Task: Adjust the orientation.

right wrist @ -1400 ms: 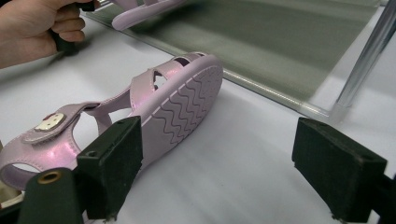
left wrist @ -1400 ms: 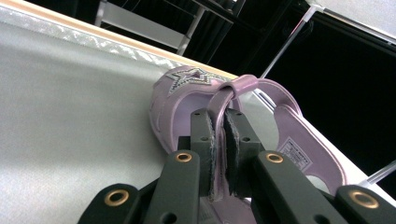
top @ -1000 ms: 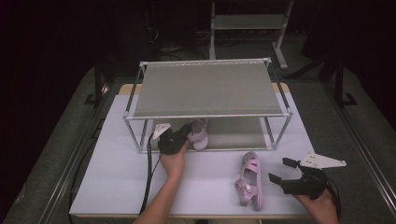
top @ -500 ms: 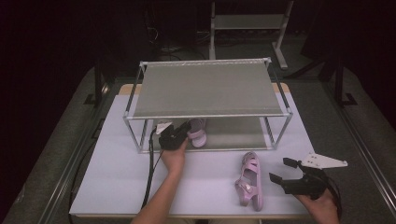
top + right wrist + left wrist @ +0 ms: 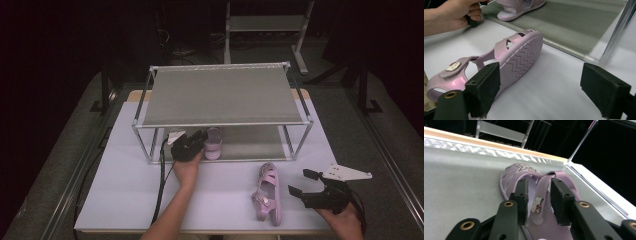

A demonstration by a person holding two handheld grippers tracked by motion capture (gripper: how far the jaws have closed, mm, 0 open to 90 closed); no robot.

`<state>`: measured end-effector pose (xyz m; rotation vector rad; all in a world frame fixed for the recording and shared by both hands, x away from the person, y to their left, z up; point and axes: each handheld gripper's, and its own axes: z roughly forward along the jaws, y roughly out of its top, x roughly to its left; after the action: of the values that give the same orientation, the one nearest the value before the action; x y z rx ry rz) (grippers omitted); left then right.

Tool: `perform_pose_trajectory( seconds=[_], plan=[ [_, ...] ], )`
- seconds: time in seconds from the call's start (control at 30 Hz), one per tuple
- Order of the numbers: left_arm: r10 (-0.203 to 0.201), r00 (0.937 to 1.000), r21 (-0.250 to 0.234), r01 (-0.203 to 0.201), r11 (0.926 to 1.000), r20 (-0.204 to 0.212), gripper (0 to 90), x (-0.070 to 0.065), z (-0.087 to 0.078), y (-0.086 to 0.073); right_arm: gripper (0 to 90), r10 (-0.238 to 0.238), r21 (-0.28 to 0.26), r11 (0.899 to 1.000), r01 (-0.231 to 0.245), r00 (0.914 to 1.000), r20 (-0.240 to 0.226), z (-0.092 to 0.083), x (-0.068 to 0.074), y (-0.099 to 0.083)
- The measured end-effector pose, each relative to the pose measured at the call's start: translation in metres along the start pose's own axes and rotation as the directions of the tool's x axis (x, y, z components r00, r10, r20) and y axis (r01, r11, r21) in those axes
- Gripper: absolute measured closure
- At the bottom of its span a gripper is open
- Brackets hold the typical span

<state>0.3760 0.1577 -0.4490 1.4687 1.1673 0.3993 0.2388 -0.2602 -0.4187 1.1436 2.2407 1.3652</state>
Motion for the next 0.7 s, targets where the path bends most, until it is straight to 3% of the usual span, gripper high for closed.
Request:
perform_pose_trajectory(
  seconds=[0.17, 0.4, 0.7],
  plan=[
    [-0.028, 0.9994, -0.015, 0.029, 0.9995, 0.019, 63.4, -0.004, -0.006, 0.002, 15.9, 0.001, -0.001, 1.0, -0.001, 1.0, 0.003, 0.0, 0.001, 0.0],
    [-0.035, 0.9985, -0.024, 0.036, 0.9991, 0.042, 63.2, -0.007, -0.014, -0.007, 15.9, 0.0, -0.011, 1.0, 0.0, 1.0, 0.0, -0.001, 0.002, 0.001],
    [-0.009, 0.9971, -0.038, 0.012, 0.9992, 0.076, 61.9, -0.012, -0.036, -0.013, 18.4, -0.003, -0.029, 1.0, 0.003, 0.9999, -0.016, -0.003, 0.004, 0.002]
  ],
)
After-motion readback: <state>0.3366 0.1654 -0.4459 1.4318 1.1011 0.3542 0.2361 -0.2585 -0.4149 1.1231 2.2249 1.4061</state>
